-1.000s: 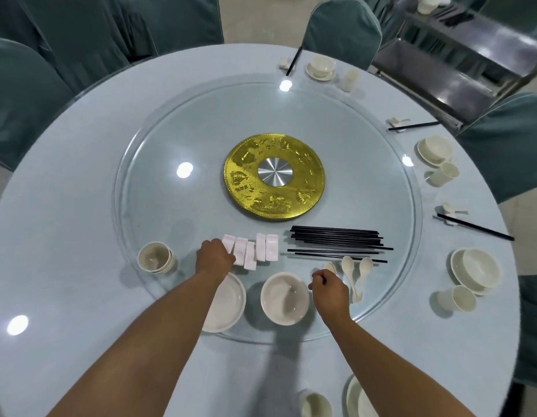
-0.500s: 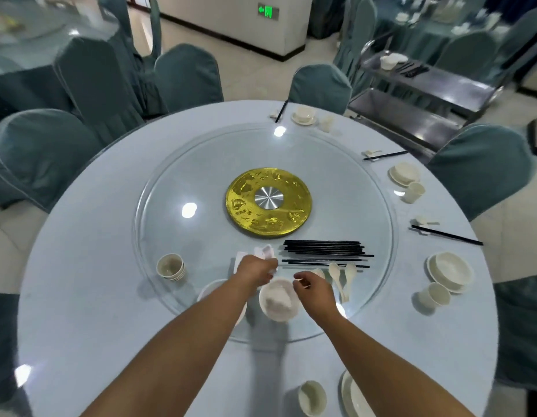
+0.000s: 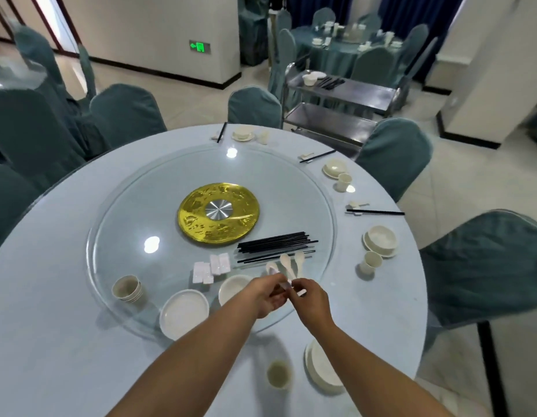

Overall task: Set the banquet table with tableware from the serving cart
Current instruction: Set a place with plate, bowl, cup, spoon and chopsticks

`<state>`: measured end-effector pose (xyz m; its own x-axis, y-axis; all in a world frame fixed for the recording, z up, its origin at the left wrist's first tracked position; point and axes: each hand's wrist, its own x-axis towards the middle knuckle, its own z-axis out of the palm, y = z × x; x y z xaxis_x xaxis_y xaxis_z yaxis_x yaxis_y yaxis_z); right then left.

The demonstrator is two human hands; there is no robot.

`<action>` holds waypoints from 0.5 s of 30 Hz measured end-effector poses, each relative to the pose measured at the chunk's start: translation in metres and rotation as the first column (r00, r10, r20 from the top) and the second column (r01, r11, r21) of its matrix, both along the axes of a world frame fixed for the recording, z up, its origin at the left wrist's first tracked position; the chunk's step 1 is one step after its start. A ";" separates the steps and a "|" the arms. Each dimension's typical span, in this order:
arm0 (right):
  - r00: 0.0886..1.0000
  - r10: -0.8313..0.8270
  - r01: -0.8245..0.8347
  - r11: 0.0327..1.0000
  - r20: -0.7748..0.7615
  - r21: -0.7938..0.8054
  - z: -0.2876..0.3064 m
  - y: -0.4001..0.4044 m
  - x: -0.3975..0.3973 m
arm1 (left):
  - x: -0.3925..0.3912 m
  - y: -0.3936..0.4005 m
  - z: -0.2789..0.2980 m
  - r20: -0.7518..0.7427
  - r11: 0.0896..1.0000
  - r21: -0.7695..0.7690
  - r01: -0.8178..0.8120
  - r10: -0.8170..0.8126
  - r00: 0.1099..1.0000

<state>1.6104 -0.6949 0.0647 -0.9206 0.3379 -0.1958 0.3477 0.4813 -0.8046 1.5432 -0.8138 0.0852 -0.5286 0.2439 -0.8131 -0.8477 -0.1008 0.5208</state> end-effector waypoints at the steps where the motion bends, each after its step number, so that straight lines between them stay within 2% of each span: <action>1: 0.999 -0.041 0.041 0.999 0.001 -0.022 -0.001 0.005 0.006 | 0.004 0.008 -0.003 0.010 1.000 0.015 0.017 -0.017 1.000; 5: 0.974 -0.222 0.226 0.970 0.051 -0.088 -0.006 0.028 0.026 | 0.020 0.032 -0.014 0.014 0.992 0.010 0.129 -0.129 0.992; 10: 0.919 -0.377 0.388 0.918 0.116 -0.088 -0.018 0.074 0.054 | 0.031 0.047 -0.033 -0.034 0.961 -0.123 0.248 -0.254 0.967; 15: 0.877 -0.448 0.458 0.889 0.175 -0.015 -0.030 0.114 0.078 | 0.031 0.054 -0.044 -0.088 0.864 -0.331 0.378 -0.427 0.900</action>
